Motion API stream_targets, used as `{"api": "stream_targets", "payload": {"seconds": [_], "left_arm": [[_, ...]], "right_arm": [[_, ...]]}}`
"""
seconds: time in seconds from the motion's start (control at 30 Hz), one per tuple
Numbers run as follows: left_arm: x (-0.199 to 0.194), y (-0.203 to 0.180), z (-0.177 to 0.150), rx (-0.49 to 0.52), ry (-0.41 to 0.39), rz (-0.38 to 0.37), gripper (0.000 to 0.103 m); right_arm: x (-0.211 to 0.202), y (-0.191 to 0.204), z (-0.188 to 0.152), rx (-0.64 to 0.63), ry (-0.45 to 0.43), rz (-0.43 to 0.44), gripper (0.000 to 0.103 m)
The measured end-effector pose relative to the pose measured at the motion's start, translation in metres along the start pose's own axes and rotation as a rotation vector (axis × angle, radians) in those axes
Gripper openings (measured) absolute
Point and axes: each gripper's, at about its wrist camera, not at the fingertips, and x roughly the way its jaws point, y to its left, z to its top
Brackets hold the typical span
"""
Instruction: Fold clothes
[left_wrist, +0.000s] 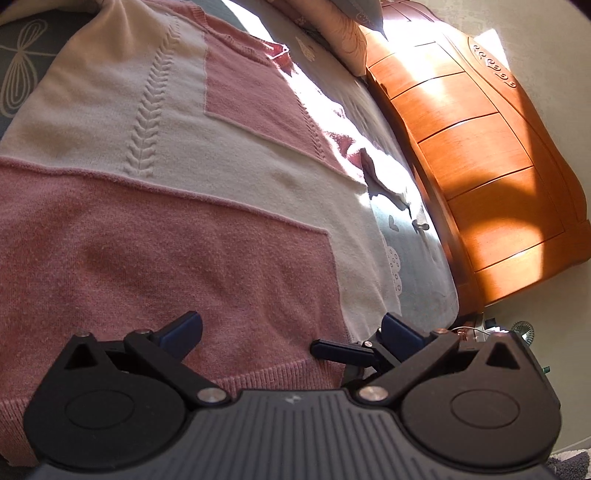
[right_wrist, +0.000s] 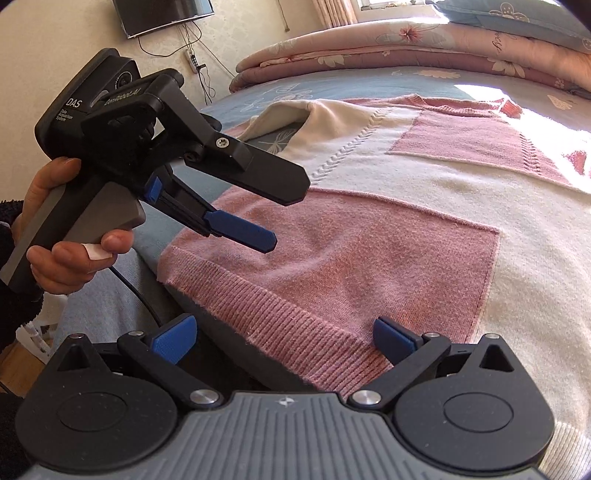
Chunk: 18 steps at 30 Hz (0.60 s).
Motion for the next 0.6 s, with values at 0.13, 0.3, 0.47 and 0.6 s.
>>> {"api": "stream_targets", "payload": {"seconds": [0.13,0.3,0.47,0.6], "left_arm": [[-0.014,0.011,0.001,-0.039,-0.085,0.062,0.102],[-0.019,0.005,0.005,-0.048,-0.098,0.005,0.102],[0.005,-0.008,0.011,-0.024,-0.060,-0.018,0.102],[0.022,-0.014,0.008,0.015,-0.030,0.019,0.102]], "right_arm": [[-0.001,-0.003,-0.006,0.003,0.004,-0.002,0.103],[-0.001,-0.004,-0.009,0.004,0.008,-0.010,0.103],[-0.004,-0.002,-0.006,0.001,0.006,-0.032,0.103],[-0.024,-0.014,-0.001,0.024,-0.058,-0.125,0.103]]}}
